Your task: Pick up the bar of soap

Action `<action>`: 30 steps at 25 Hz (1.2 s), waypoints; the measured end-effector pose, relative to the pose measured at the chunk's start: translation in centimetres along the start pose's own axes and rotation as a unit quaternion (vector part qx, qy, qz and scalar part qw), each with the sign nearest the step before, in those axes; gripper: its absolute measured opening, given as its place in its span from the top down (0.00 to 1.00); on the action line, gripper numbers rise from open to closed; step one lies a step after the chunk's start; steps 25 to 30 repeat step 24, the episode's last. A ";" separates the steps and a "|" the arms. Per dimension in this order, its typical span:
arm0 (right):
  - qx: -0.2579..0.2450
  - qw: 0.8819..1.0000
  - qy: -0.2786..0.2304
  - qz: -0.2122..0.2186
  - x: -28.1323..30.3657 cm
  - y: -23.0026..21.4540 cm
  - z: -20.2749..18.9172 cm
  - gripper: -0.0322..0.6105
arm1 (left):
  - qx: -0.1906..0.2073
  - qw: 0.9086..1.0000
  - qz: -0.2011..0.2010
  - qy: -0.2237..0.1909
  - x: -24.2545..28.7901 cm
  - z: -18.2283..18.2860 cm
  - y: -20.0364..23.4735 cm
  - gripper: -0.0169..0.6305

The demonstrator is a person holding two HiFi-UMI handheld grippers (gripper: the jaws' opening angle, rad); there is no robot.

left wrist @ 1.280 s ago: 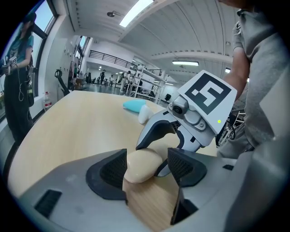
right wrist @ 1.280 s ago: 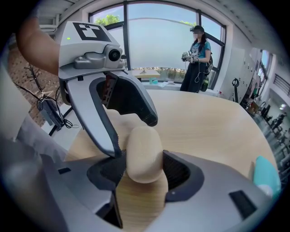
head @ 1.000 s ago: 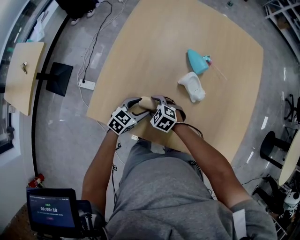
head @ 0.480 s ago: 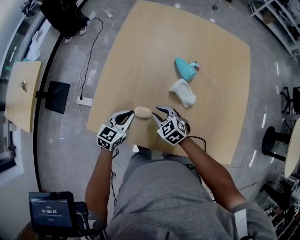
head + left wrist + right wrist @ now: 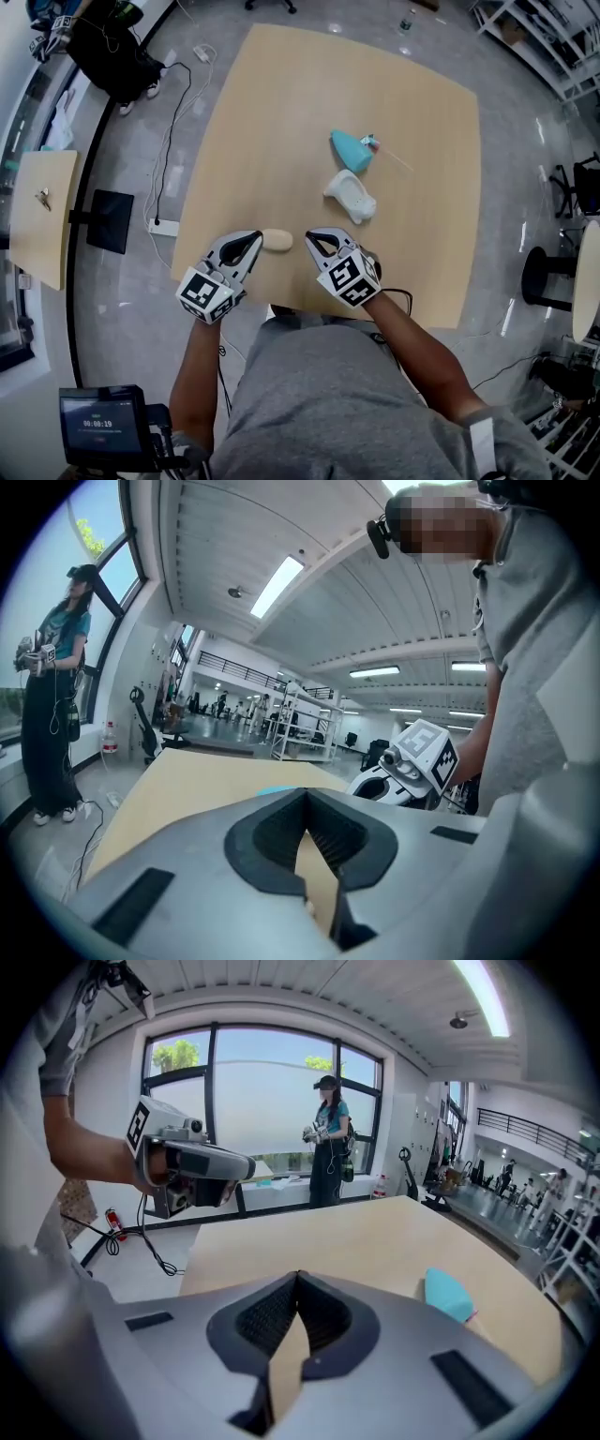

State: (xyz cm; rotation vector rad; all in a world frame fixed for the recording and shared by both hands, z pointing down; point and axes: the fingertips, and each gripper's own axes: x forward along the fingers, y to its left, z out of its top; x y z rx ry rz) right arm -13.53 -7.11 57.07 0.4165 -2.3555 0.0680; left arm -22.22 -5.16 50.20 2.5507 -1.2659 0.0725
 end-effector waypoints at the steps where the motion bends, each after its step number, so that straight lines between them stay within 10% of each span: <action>1: 0.003 1.000 -0.007 -0.004 -0.6 -0.2 0.7 0.94 | -0.001 1.000 0.000 -0.005 -0.2 0.6 -0.3 0.97; 30: 0.049 0.995 -0.049 -0.071 -8.6 -3.4 1.6 0.94 | 0.015 0.999 -0.033 -0.008 1.4 3.1 -4.3 0.97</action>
